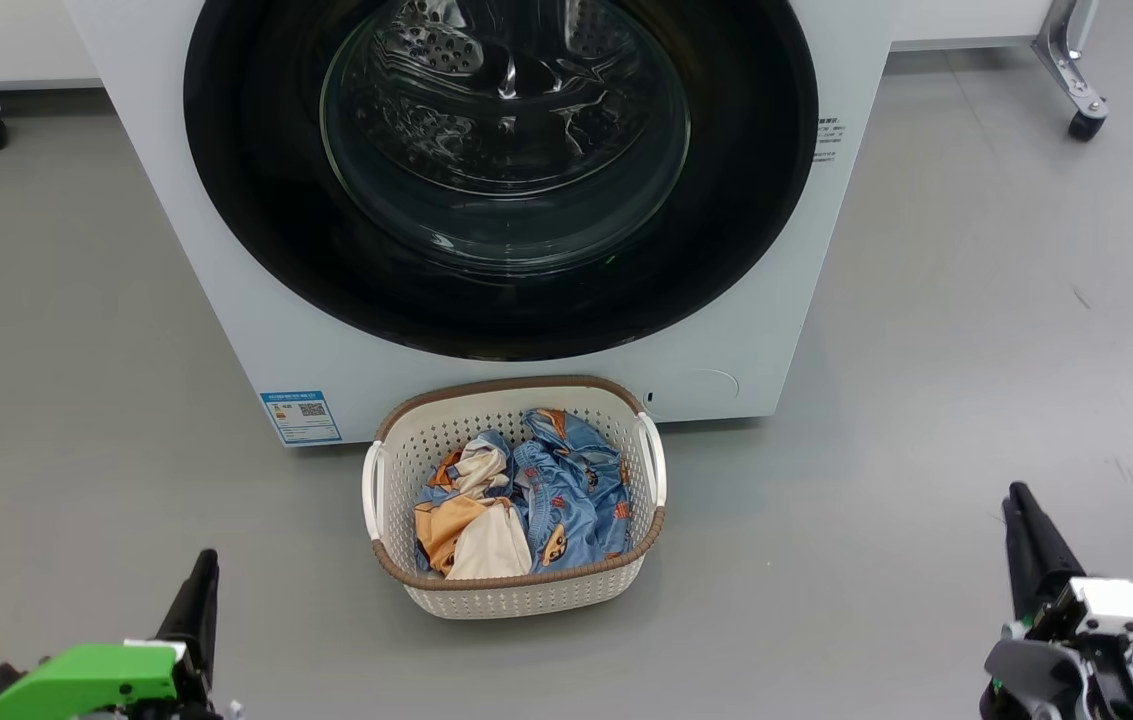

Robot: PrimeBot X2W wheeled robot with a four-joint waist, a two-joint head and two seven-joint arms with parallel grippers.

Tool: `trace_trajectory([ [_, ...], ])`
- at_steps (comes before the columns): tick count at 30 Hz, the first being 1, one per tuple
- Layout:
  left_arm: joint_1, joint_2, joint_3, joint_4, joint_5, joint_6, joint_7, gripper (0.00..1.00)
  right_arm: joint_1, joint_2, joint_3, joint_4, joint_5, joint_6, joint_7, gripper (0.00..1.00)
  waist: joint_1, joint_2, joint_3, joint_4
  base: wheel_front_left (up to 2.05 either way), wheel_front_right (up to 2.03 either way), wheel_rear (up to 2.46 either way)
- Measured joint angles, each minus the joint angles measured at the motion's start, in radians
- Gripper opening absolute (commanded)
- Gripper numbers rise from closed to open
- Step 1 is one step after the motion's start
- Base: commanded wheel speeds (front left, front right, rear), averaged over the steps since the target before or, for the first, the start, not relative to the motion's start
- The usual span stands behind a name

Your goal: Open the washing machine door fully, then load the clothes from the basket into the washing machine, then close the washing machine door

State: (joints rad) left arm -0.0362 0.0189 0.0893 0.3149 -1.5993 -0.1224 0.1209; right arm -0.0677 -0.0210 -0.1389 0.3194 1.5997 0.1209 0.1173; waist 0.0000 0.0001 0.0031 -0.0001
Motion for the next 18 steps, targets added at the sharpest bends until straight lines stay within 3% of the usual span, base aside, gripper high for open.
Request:
trace_trajectory([
  [10, 0.021, -0.008, -0.011, 0.009, 0.007, 0.001, -0.003, 1.00, 0.028, 0.011, 0.012, 0.012, -0.020, 0.000, -0.009, 1.00, 0.0000, 0.0000, 0.001, 0.000, 0.00, 0.00, 0.00],
  [18, 0.014, 0.003, -0.036, -0.008, 0.060, 0.001, -0.024, 1.00, 0.010, -0.022, 0.048, -0.012, -0.102, 0.000, -0.032, 1.00, 0.0000, 0.0000, 0.004, 0.000, 0.00, 0.00, 0.00],
])
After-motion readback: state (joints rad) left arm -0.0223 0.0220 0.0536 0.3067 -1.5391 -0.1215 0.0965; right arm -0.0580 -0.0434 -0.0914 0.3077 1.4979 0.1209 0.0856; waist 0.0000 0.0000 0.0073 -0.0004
